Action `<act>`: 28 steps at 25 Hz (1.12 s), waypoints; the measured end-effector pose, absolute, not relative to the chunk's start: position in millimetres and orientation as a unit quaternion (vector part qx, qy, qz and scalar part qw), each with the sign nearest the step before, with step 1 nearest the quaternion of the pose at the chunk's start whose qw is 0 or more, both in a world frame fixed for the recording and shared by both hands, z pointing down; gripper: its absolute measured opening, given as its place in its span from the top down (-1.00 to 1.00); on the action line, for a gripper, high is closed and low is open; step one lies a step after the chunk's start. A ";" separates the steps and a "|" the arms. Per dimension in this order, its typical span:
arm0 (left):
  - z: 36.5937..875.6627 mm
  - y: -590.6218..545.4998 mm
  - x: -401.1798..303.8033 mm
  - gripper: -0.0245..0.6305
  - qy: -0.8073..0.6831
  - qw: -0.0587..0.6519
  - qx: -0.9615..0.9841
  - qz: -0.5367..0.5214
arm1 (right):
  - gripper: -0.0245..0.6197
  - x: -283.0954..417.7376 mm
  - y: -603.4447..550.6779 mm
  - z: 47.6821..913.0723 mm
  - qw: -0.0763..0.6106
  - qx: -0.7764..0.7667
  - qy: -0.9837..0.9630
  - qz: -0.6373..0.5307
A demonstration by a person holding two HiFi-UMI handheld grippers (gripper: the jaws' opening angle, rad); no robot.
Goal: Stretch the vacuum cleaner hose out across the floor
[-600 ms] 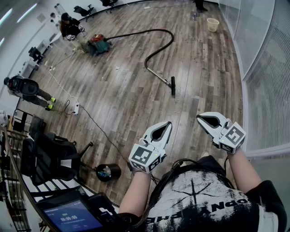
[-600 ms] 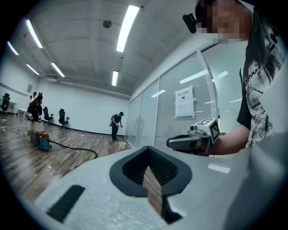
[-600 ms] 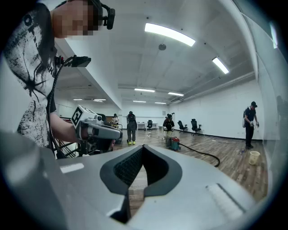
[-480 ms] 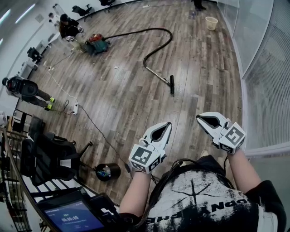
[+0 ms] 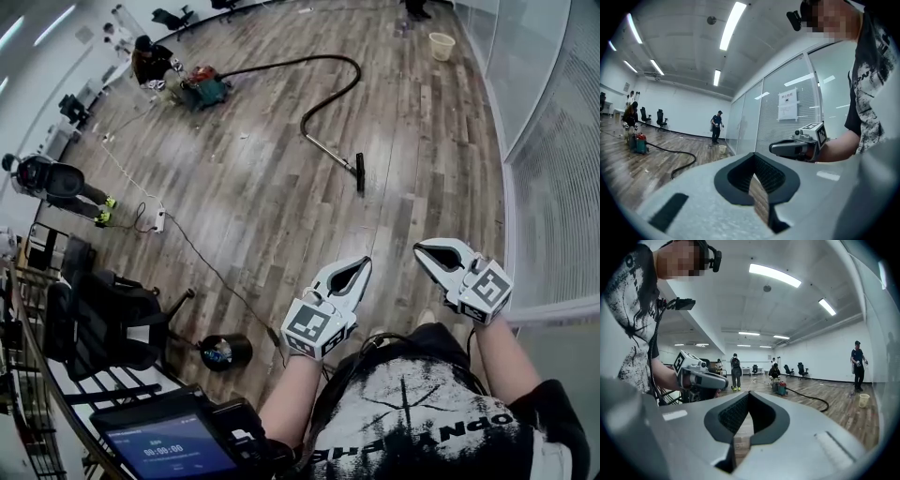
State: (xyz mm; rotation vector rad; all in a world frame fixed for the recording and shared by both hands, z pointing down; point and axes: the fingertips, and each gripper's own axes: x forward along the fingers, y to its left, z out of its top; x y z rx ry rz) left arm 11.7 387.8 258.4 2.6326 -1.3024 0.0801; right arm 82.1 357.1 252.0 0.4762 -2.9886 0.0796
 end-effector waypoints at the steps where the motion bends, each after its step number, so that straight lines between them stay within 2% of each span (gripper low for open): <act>1: 259.1 388.7 10.9 0.93 -0.442 0.101 0.891 0.027 | 0.90 80.4 359.0 251.2 0.049 0.151 -0.987 0.037; 5: 261.0 392.8 4.5 0.93 -0.446 0.102 0.889 0.025 | 0.90 69.0 370.9 255.2 0.058 0.124 -0.989 0.058; 16: 276.7 393.7 1.9 0.93 -0.455 0.114 0.883 0.028 | 0.90 50.8 378.4 274.8 0.067 0.078 -0.995 -0.005; 28: 280.3 374.7 -8.2 0.93 -0.454 0.112 0.884 0.010 | 0.90 53.9 355.7 272.8 0.069 0.111 -0.991 -0.005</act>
